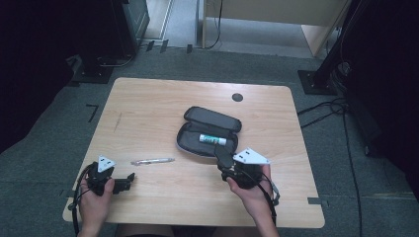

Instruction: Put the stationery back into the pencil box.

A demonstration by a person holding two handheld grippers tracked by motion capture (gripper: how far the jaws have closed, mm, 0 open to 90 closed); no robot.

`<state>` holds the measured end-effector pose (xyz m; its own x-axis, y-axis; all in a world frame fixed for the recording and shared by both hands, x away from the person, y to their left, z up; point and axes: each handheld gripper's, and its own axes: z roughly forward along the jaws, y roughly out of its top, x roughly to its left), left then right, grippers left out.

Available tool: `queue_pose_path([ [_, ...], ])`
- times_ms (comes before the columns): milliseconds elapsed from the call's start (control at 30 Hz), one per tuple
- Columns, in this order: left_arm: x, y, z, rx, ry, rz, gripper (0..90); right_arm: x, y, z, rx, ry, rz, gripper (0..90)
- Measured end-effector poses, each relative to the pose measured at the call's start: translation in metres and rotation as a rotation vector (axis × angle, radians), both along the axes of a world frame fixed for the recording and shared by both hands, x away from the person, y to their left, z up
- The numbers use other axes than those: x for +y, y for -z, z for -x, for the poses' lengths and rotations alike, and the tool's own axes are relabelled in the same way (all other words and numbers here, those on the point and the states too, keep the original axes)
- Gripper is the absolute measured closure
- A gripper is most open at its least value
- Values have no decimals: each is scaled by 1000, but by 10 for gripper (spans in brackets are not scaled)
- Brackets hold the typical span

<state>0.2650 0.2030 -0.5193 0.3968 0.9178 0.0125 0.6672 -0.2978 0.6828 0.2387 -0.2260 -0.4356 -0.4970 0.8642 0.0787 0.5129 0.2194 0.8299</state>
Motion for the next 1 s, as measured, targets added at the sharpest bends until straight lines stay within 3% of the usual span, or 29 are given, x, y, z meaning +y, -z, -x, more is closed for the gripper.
queue_pose_path([
  [200, 0, 0, 0, 1, 2, -2, 0, 23, -5, -34, 26, -29, -12, 418],
  [533, 0, 0, 0, -1, 0, 1, 0, 52, 14, -87, 105, -58, -3, 417],
  [833, 0, 0, 0, -1, -1, 2, 0, 68, 30, -108, 201, -90, -68, 417],
  [1000, 0, 0, 0, -1, -1, 1, 0, 76, 34, -112, 230, -97, -34, 416],
])
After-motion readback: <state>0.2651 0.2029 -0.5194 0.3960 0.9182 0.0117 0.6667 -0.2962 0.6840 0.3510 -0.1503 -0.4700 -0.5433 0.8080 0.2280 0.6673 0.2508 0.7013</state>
